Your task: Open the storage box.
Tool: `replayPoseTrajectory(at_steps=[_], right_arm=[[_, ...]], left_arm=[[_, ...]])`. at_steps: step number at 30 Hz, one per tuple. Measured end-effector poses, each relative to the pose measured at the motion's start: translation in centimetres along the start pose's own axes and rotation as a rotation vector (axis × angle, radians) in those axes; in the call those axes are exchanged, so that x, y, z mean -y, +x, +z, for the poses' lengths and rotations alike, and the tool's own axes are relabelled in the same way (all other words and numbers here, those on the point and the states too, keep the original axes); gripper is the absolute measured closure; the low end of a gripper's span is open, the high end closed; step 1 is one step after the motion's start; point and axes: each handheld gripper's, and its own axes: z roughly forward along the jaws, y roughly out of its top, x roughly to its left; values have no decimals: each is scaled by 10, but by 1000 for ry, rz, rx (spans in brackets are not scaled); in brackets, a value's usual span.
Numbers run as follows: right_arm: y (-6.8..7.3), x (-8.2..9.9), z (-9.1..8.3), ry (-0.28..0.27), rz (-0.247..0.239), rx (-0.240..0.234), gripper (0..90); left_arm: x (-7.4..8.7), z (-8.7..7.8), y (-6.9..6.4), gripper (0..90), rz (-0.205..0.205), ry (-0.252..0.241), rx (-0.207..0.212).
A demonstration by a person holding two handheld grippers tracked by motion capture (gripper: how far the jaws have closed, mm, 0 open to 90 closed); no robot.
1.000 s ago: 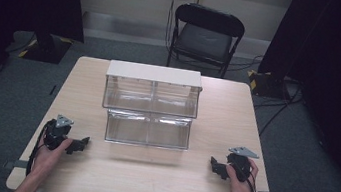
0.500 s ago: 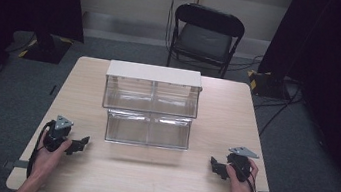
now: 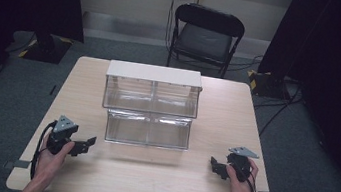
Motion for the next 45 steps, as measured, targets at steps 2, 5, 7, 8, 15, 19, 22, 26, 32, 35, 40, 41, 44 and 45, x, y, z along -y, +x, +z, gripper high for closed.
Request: replayPoseTrajectory(at_steps=[2, 5, 7, 8, 15, 19, 22, 26, 32, 35, 40, 41, 44, 45], right_arm=[[0, 0, 0, 0, 0, 0, 125], [0, 0, 0, 0, 1, 0, 125], [0, 0, 0, 0, 0, 0, 125], [0, 0, 0, 0, 0, 0, 125], [0, 0, 0, 0, -1, 0, 125], [0, 0, 0, 0, 0, 0, 125], [0, 0, 0, 0, -1, 0, 125], [0, 0, 0, 0, -1, 0, 125], [0, 0, 0, 0, 0, 0, 125], [0, 0, 0, 0, 0, 0, 125], [0, 0, 0, 0, 0, 0, 125], [0, 0, 0, 0, -1, 0, 125], [0, 0, 0, 0, 0, 0, 125], [0, 0, 0, 0, 0, 0, 125]], left_arm=[[-1, -1, -4, 161, 13, -3, 12], [-2, -1, -8, 167, 17, 1, 58], [-3, -1, -12, 170, 38, -6, 57], [-4, -1, -12, 179, 43, -3, 60], [-5, 3, -19, 189, 65, 0, 102], [-6, 5, -22, 189, 63, 0, 111], [-7, 7, -25, 189, 68, 7, 121], [-7, 9, -29, 191, 85, 4, 132], [-10, 12, -32, 193, 94, -10, 136], [-10, 13, -33, 195, 88, -20, 140], [-11, 12, -32, 192, 85, -27, 146], [-11, 12, -33, 192, 89, -32, 149], [-11, 11, -33, 194, 92, -33, 153], [-11, 11, -33, 194, 94, -35, 155]])
